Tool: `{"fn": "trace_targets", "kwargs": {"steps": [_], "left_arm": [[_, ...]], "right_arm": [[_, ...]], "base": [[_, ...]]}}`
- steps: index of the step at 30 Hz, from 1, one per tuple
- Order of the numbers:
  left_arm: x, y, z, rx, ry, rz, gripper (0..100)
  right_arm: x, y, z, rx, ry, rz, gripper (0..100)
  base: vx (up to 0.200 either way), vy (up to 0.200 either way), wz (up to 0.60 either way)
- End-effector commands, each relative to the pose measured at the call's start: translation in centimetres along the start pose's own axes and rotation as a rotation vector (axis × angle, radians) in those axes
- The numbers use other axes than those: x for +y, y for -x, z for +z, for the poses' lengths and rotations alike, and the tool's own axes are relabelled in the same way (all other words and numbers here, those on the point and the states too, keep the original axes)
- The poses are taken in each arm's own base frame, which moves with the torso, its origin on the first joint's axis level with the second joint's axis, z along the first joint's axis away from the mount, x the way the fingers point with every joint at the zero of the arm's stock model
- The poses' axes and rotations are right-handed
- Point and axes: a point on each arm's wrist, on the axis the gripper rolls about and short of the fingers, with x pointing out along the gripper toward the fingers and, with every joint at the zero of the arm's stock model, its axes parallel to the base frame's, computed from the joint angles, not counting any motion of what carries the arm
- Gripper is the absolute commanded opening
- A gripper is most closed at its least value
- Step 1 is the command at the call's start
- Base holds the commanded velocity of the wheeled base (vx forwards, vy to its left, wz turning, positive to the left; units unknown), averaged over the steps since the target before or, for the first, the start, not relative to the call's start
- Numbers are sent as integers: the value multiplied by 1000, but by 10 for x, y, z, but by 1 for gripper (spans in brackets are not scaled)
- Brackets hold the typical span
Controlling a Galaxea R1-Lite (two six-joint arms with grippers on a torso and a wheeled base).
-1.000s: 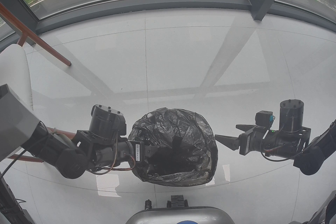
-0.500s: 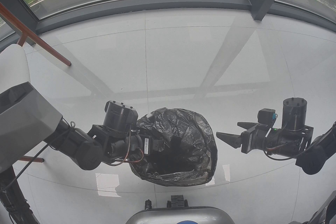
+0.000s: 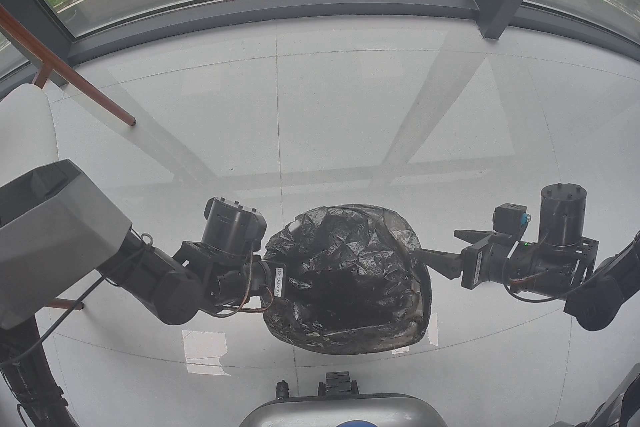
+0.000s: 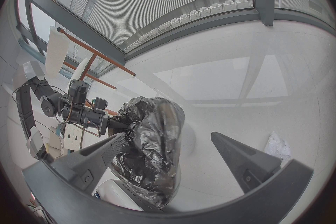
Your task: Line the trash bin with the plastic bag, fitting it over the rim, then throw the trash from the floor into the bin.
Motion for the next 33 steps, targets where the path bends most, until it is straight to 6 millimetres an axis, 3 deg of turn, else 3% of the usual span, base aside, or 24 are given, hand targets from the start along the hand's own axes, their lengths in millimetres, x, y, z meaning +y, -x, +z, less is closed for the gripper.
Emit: {"fn": "trace_targets", "kwargs": {"steps": [1, 10, 17, 26, 33], "left_arm": [[2, -1, -1, 4, 5, 5, 0], [18, -3, 19, -72, 72, 71, 0], [25, -7, 22, -123, 94, 97, 0], [27, -3, 23, -130, 133, 98, 0], [28, 15, 19, -129, 133, 92, 0]], "right_arm": [[0, 0, 0, -2, 1, 0, 100], [1, 1, -2, 5, 0, 3, 100], [2, -4, -7, 28, 0, 8, 100], [5, -23, -22, 92, 1, 30, 100], [-13, -55, -23, 97, -16, -5, 100]], "base": [[0, 0, 0], [0, 0, 0], [0, 0, 0], [0, 0, 0], [0, 0, 0]]}}
